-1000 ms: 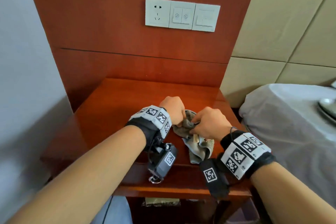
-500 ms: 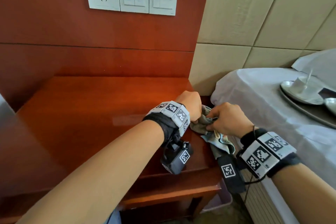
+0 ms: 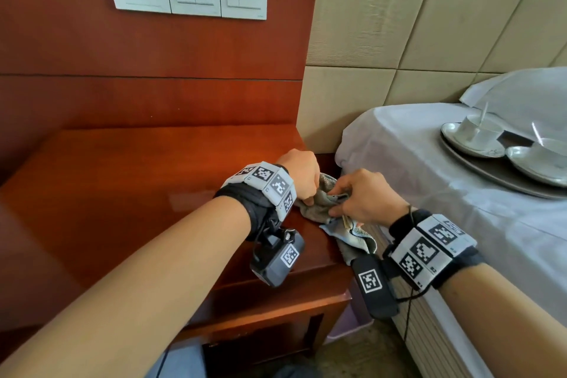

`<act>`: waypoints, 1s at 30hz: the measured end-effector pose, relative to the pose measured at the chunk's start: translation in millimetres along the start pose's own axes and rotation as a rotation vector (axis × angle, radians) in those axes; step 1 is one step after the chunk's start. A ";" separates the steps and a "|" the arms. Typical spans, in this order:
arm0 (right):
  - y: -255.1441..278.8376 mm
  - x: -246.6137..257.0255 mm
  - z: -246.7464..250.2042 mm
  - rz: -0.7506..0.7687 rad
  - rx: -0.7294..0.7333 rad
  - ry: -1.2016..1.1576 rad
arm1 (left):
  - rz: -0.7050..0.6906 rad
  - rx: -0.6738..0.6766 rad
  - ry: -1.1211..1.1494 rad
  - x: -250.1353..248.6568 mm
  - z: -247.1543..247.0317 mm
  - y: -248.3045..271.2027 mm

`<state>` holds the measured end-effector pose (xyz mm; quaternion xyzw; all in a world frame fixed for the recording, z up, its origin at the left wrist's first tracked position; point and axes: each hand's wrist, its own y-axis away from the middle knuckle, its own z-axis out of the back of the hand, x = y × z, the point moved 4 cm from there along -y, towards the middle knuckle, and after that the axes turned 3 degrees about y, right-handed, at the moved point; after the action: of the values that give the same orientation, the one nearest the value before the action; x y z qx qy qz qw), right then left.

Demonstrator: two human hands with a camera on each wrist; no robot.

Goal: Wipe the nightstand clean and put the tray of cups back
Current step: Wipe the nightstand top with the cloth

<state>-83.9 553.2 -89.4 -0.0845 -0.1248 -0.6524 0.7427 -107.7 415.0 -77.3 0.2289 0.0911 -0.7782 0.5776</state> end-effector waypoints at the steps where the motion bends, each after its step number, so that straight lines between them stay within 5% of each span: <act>1: 6.6 -0.8 -0.2 0.003 0.006 0.007 | -0.008 0.006 0.002 -1.0 -2.7 4.1; 8: 45.5 -2.2 3.8 0.024 0.052 0.036 | -0.065 0.030 -0.045 -15.7 -20.4 33.4; 21: 27.7 8.5 10.7 0.004 0.131 0.124 | -0.023 -0.022 -0.004 -12.4 -21.4 34.2; 30: -14.6 16.2 50.7 0.018 -0.195 -0.024 | -0.029 -0.265 -0.052 -18.0 39.1 8.5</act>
<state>-100.3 550.5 -36.8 -0.1655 -0.0689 -0.6535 0.7354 -105.4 411.9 -33.6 0.1290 0.1815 -0.7733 0.5936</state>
